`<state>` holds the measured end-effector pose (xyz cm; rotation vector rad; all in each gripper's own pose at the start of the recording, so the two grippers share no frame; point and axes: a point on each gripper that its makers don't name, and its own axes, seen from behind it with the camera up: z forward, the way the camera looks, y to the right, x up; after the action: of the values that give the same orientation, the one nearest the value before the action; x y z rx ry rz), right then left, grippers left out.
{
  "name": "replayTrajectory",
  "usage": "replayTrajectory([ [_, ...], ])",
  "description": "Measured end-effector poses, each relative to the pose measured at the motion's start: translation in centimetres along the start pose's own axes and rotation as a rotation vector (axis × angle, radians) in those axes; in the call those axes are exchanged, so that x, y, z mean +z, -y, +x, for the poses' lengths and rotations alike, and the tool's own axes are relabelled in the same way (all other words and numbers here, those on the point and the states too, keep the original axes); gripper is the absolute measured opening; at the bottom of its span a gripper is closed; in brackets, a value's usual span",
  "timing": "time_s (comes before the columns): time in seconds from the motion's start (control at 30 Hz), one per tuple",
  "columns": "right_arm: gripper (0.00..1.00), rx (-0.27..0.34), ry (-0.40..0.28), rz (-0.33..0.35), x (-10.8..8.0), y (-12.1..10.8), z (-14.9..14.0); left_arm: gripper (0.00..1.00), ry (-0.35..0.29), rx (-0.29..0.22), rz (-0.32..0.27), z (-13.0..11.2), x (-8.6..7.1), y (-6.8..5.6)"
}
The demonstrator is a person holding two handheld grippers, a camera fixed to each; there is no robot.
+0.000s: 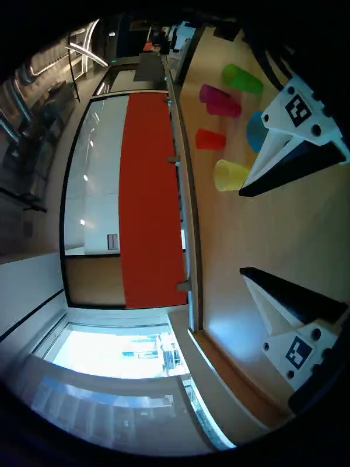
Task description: Pour water
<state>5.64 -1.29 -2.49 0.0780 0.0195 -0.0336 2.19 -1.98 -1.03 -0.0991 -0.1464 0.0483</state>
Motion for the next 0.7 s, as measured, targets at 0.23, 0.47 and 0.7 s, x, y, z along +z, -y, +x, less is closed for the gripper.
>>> replayTrajectory([
  [0.23, 1.0, 0.01, -0.044, -0.065, -0.2, -1.1, 1.2, 0.89, -0.045, -0.021, 0.007, 0.6, -0.2, -0.3],
  [0.47, 1.0, 0.02, -0.042, -0.091, -0.4, -1.7, 1.0, 0.89, -0.099, -0.003, 0.045, 2.1, -0.3, 0.1],
  [0.7, 1.0, 0.066, -0.023, -0.085, -0.4, -1.6, 0.9, 0.89, -0.15, 0.031, 0.076, 3.5, -0.3, -0.1],
])
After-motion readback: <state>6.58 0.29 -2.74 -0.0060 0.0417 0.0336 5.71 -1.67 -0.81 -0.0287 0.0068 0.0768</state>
